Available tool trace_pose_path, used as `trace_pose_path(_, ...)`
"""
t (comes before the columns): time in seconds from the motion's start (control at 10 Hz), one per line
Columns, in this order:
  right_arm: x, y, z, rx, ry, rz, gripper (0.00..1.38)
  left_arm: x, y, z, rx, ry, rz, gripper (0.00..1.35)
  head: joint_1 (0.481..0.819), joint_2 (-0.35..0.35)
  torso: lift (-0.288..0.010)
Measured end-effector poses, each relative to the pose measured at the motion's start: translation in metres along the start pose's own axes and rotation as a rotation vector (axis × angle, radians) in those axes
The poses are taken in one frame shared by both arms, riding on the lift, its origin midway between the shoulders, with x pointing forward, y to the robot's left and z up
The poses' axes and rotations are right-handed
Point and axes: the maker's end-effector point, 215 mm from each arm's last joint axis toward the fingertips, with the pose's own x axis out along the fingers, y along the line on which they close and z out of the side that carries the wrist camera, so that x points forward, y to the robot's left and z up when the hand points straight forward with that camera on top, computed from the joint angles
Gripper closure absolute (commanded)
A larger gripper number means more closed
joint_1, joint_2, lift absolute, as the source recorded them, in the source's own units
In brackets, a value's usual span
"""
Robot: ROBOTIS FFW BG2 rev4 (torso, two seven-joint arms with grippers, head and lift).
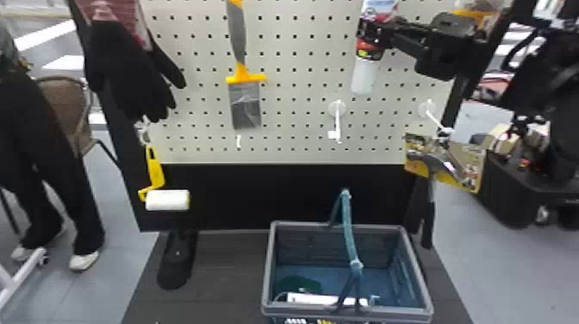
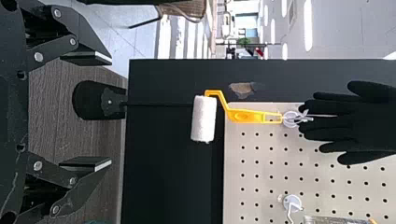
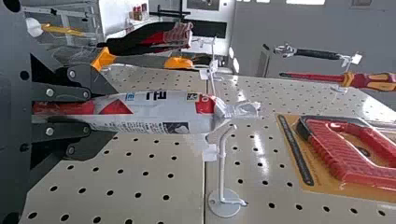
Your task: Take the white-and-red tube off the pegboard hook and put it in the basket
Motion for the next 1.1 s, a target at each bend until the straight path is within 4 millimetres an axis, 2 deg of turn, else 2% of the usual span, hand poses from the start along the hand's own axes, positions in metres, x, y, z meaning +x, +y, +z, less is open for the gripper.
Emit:
trace_pose_path(0.2, -0.014, 0.003, 0.003, 0.002, -0.038, -0.042, 1.05, 0.001, 0.0, 0.001, -0.002, -0.003, 0.0, 0.5, 0.549, 0.0, -0.1)
trace_pose_path(0.4, -0.032, -0.002, -0.008, 0.036, -0.066, -0.092, 1.05, 0.001, -0.001, 0.002, -0.003, -0.005, -0.001, 0.5, 0.549, 0.0, -0.1)
trace_pose_path(0.7, -0.062, -0.009, -0.041, 0.104, -0.08, -0.168, 1.05, 0.002, -0.002, 0.003, -0.01, -0.011, -0.002, 0.5, 0.549, 0.0, -0.1)
trace_pose_path(0.9, -0.095, -0.013, -0.066, 0.14, -0.089, -0.264, 1.05, 0.001, -0.002, 0.003, -0.016, -0.01, -0.001, 0.5, 0.549, 0.0, -0.1)
trace_pose_path(1.1, -0.119, -0.011, -0.094, 0.193, -0.087, -0.315, 1.05, 0.001, -0.001, 0.004, -0.02, -0.012, 0.0, 0.5, 0.549, 0.0, -0.1)
